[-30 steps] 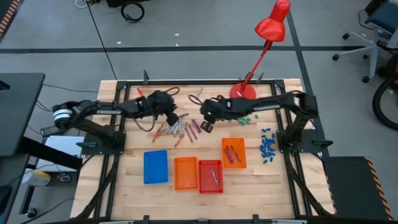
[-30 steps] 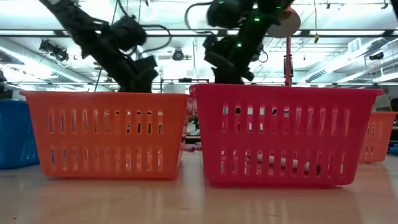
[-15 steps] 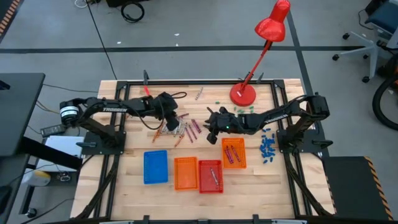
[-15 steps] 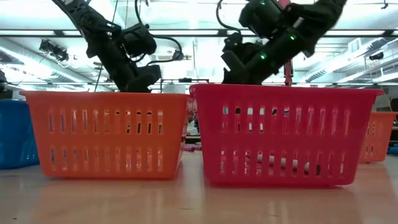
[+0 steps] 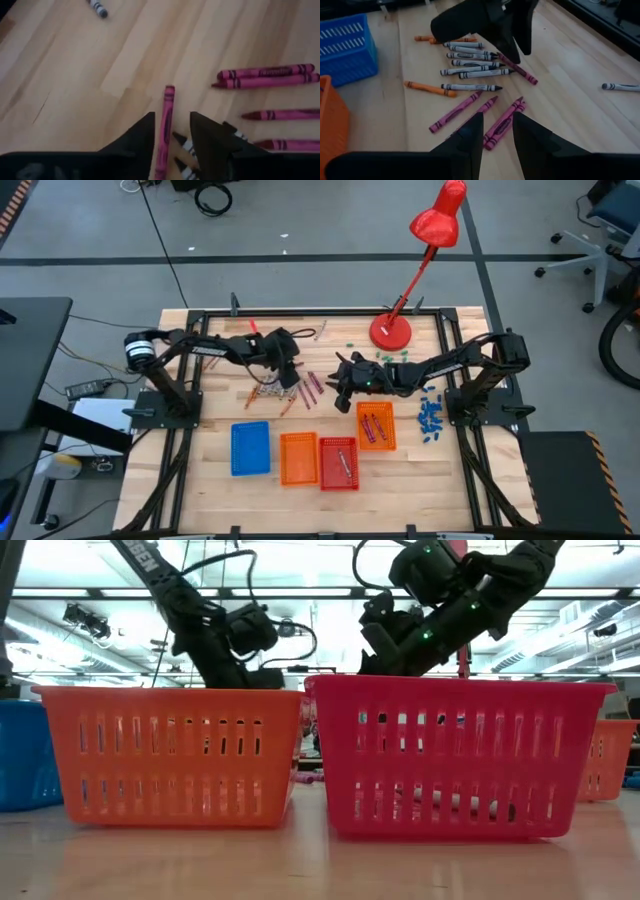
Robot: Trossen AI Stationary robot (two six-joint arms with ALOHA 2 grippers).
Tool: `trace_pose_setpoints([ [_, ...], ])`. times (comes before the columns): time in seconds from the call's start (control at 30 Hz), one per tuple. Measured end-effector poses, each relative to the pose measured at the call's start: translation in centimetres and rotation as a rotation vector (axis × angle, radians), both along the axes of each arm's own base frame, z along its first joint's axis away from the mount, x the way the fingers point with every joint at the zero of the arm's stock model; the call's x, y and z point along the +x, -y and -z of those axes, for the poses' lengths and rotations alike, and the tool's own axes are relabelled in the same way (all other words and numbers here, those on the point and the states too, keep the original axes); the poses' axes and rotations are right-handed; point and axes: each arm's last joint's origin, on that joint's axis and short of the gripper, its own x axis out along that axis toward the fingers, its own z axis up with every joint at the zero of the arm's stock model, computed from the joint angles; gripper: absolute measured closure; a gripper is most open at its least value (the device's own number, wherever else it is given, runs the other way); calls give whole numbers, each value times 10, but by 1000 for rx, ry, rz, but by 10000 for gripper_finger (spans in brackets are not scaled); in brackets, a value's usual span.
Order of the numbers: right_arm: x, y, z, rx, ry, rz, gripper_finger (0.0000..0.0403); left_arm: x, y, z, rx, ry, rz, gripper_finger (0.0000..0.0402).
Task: Sort crayons
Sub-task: Put the red crayon into the right orange bin
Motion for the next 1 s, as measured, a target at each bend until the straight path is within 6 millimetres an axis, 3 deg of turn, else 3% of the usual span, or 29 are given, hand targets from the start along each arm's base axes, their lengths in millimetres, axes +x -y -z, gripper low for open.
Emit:
trace_pose_setpoints([
  [0.2,0,0,0,3,-3,-5,293,13,-8,9,-2,-56,18,236],
  [0.33,0,0,1,4,-6,-6,293,13,-10,22,-11,-101,30,238],
  [0.5,0,0,0,8,0,-23,293,12,-14,23,-28,-98,15,252],
  [0.67,0,0,0,8,-1,-27,293,12,-14,23,-62,-87,57,284],
  [1.0,-2,-2,5,25,-58,-63,293,12,-13,24,-70,-85,133,386],
])
